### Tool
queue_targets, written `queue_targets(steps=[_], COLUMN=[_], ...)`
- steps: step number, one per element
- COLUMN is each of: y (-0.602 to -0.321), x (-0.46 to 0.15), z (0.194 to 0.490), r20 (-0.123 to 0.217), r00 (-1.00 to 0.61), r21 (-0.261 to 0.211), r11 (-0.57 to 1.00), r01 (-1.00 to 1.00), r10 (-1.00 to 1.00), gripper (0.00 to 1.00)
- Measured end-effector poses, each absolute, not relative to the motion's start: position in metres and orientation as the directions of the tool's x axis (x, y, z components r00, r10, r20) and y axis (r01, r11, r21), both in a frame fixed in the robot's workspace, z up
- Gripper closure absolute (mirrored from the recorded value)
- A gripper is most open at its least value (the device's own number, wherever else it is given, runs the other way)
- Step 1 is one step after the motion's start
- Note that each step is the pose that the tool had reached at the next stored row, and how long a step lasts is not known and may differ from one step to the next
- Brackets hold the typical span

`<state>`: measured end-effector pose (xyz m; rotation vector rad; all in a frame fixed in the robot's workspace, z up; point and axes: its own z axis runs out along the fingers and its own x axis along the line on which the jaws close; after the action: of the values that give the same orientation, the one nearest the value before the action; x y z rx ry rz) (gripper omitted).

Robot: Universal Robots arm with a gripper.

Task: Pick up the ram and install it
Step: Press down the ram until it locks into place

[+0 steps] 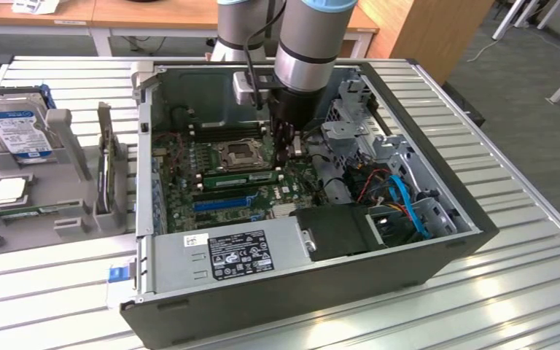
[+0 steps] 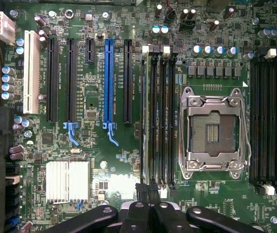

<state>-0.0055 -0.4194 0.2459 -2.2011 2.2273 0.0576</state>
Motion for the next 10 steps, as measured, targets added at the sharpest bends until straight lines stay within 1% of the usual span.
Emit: queue_targets(steps=[10], y=[-0.4194], x=[-0.0056], z=[0.2424], r20=[-0.033], r00=[-0.012], r21=[0.019], r11=[0.012], r01=[-1.0], r10=[-0.999], gripper=[0.9])
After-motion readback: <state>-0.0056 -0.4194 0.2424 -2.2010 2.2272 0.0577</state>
